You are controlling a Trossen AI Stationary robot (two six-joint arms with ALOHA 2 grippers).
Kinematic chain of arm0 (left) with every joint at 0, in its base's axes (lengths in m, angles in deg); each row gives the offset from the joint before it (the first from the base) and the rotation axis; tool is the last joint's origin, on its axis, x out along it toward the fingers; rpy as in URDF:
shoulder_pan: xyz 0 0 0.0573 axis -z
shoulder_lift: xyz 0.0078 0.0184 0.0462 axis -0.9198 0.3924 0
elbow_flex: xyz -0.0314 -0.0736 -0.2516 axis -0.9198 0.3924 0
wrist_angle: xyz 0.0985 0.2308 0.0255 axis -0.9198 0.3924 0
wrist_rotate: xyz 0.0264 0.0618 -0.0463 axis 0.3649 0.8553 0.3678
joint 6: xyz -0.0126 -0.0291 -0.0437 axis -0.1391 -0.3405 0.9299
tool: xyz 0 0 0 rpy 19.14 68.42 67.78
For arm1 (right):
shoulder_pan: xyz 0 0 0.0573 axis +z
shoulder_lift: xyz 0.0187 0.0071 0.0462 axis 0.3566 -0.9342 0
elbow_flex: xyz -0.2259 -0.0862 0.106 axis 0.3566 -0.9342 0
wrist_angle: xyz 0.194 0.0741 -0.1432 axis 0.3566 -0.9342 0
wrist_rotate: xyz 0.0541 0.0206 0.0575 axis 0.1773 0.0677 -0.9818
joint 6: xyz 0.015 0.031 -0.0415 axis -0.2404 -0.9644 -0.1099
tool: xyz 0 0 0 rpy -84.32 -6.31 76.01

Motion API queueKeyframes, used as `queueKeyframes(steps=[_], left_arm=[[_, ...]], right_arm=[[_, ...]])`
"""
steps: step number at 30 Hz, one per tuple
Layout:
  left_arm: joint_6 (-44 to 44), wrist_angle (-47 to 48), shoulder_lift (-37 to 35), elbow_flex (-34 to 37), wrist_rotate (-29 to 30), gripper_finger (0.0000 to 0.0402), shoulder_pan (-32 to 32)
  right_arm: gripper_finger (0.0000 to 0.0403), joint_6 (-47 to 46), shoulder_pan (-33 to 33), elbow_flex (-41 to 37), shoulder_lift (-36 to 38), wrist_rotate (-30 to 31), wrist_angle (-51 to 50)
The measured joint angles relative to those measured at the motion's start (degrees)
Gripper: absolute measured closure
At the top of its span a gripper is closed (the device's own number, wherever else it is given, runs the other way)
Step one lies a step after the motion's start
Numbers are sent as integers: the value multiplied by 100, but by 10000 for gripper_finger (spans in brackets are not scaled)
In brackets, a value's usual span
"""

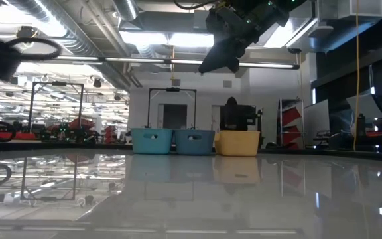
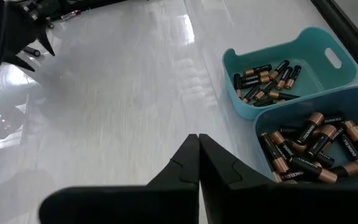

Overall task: Sort batteries
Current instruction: Put the brown battery into the blue bin

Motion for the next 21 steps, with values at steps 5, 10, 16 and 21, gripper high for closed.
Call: queueKeyframes(steps=[5, 10, 16, 21], left_arm=[[566, 35, -360, -9, -323, 183, -26], [1061, -69, -489, -12, -715, 186, 12], [1512, -220, -496, -23, -871, 187, 261], [1762, -220, -479, -13, -900, 188, 440]], right_arm=[[403, 24, 0, 0, 0, 0, 2], [403, 172, 0, 0, 0, 0, 5], [403, 175, 0, 0, 0, 2, 9], [403, 180, 0, 0, 0, 2, 18]])
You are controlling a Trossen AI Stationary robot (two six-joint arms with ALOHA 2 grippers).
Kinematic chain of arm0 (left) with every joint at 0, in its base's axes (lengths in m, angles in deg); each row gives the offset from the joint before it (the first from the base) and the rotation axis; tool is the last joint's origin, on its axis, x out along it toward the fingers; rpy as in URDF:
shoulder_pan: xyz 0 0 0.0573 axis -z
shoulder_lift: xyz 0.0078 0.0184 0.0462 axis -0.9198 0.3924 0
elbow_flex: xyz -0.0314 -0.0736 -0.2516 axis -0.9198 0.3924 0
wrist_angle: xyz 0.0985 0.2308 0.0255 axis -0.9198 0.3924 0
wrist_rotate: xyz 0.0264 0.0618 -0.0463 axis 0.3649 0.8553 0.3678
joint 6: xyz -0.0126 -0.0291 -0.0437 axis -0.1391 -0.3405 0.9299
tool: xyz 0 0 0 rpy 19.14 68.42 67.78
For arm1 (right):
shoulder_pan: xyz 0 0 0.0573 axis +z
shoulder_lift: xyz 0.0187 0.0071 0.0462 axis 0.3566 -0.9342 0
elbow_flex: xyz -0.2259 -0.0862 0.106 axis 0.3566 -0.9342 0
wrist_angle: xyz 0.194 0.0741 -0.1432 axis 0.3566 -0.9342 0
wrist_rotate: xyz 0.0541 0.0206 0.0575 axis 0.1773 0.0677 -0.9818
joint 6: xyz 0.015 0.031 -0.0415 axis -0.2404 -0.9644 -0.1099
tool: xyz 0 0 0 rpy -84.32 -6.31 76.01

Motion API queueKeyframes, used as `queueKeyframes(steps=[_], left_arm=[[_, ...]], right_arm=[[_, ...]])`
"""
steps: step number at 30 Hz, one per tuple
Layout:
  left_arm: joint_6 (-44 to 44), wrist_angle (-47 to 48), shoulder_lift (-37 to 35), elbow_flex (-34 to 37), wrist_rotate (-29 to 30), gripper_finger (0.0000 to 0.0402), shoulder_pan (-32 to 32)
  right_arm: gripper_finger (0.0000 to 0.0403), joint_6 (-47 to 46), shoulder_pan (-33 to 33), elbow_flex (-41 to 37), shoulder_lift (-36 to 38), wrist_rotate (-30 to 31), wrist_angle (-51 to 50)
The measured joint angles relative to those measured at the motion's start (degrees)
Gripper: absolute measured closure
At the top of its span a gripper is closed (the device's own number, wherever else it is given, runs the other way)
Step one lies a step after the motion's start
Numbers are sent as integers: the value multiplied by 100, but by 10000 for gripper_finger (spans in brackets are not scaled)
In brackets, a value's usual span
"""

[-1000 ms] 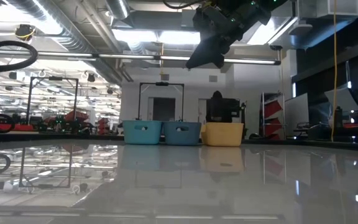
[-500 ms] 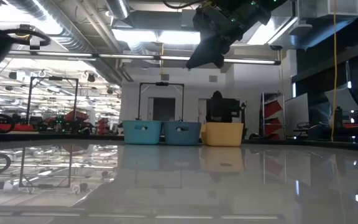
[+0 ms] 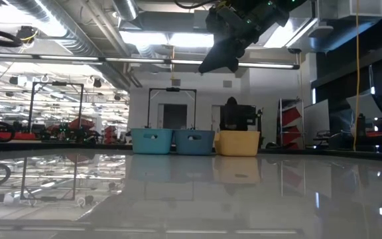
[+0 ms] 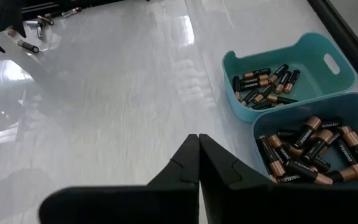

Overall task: Sort batteries
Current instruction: Put the brown battery into the blue bin

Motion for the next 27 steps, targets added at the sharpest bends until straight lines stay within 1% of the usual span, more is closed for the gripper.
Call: queueKeyframes(steps=[6, 12, 18, 22, 27], left_arm=[[63, -32, 143, 19, 2, 188, 148], [-50, -46, 530, 20, -26, 188, 220], [-236, -321, 893, 5, -155, 190, 216], [-325, -357, 988, -5, -233, 217, 196], [-353, -346, 1010, -6, -254, 285, 132]], right_arm=[[403, 17, 0, 0, 0, 31, 16], [403, 17, -1, 1, 0, 46, 17], [403, 17, -1, 0, 0, 46, 16], [403, 17, 0, 2, 0, 45, 16], [403, 17, -2, 0, 0, 43, 28]])
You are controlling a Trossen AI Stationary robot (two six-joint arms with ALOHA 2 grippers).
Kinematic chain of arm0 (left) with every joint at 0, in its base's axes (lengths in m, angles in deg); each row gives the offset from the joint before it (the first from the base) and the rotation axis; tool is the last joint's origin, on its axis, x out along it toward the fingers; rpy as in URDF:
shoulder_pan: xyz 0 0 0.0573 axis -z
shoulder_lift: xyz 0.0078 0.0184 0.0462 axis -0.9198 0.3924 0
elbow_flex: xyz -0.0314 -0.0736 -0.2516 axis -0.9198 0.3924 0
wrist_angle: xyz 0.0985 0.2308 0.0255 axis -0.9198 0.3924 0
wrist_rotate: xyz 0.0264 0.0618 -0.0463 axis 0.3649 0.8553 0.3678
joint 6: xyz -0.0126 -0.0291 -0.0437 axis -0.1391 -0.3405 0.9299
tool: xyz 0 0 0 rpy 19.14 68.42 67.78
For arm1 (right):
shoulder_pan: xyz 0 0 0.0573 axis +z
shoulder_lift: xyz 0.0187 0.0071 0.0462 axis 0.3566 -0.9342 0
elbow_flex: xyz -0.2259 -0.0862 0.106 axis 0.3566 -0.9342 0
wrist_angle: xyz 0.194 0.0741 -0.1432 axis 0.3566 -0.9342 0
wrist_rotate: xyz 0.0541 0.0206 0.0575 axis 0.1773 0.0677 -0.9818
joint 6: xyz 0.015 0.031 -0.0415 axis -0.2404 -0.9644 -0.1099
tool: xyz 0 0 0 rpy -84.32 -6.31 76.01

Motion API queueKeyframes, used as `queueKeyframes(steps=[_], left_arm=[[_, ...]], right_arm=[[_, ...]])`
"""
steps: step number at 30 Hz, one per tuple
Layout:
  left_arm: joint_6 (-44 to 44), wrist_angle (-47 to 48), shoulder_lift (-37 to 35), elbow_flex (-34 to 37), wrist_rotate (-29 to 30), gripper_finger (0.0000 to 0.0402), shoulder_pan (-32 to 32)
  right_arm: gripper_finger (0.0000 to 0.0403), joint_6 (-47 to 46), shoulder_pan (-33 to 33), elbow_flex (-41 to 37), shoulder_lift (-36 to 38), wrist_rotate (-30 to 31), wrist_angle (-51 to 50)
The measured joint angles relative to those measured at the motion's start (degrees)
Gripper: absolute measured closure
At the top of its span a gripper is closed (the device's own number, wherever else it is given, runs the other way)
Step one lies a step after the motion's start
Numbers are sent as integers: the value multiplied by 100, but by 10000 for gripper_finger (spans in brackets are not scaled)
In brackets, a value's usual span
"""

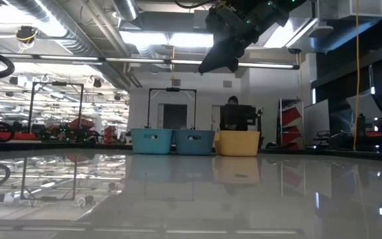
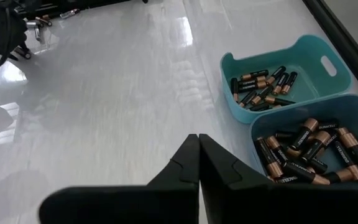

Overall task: Sort batteries
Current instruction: Put the brown battery into the blue bin

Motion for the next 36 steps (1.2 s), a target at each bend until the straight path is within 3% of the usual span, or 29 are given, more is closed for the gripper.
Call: queueKeyframes(steps=[5, 10, 15, 20, 24, 28, 32, 36], left_arm=[[-117, 215, -108, 3, 125, 367, -119], [-438, 465, -466, 52, 511, 368, -334], [-601, 877, -1085, -25, 635, 345, -629], [-968, 1248, -1973, -95, 1545, 361, -1359], [-1744, 1348, -2619, -97, 2214, 361, -2357], [-3147, 767, -2986, -98, 2547, 347, -3849], [-4802, -806, -2934, -98, 2184, 353, -5480], [-5745, -2447, -2503, -98, 1305, 360, -6860]], right_arm=[[403, 0, 0, 2, 0, 0, 4], [403, 0, -1, 2, 15, -47, -24], [403, -49, -32, 2, 122, -229, -267], [403, -348, -363, 2, 361, -323, -545], [403, -531, -825, 2, 444, -454, -635], [403, -644, -1155, 2, 444, -590, -636], [403, -647, -1251, 2, 444, -587, -564], [403, -639, -1277, 2, 444, -341, -291]])
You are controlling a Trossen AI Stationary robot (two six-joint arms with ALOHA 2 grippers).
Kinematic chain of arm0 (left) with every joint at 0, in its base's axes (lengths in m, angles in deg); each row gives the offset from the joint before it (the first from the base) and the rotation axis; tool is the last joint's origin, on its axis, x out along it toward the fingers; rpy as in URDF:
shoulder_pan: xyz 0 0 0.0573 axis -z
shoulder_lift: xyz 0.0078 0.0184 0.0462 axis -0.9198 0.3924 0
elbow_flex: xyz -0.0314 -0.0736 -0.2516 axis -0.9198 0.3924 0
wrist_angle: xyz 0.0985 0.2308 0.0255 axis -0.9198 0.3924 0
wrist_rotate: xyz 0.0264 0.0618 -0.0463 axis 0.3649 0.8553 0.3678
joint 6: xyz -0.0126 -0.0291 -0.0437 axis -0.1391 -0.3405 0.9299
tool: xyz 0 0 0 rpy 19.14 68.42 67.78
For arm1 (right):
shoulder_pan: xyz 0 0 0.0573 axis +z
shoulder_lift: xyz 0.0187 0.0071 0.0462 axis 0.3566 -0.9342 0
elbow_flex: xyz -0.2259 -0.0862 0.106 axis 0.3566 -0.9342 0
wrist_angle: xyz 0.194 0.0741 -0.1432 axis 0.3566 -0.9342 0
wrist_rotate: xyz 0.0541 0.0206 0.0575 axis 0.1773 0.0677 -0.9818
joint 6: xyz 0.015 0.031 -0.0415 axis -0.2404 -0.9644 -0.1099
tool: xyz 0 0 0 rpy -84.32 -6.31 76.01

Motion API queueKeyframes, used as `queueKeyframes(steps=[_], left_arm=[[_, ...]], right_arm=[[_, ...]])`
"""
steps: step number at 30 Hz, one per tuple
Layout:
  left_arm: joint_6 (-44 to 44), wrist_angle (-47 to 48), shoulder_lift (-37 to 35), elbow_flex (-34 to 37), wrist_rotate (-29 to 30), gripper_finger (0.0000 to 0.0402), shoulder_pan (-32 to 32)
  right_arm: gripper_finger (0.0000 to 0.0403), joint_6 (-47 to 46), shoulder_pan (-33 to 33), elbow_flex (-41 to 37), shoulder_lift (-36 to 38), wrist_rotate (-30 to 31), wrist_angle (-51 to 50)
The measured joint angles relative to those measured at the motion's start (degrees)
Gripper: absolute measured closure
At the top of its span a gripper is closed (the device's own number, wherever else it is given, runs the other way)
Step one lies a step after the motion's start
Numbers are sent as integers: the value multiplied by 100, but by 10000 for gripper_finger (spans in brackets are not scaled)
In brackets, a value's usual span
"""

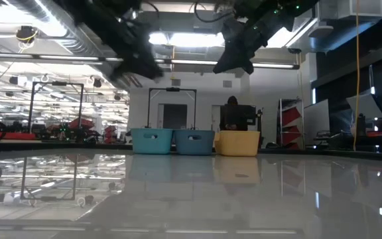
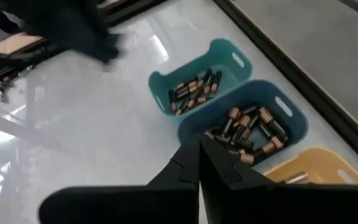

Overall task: Sort batteries
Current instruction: Put the brown battery into the blue bin, then put the silver battery into the yellow bin

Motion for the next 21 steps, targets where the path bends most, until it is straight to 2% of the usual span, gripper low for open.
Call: queueKeyframes(steps=[4, 9, 14, 17, 21], left_arm=[[-336, -1109, 858, -142, -790, 352, -900], [-566, -1380, 2262, -984, -1714, 348, -1301], [-615, -909, 3050, -1673, -1863, 328, -1397], [-933, -690, 3116, -1869, -1864, 295, -1400], [-1200, -627, 3065, -1919, -1583, 241, -1419]], right_arm=[[403, -4, -62, 0, 0, 2, 112], [403, -6, -242, 0, 0, 4, 106], [403, -6, -343, 0, 0, 4, -23], [403, 9, -337, 0, 0, 8, -204], [403, 142, -336, 0, 0, 9, -343]])
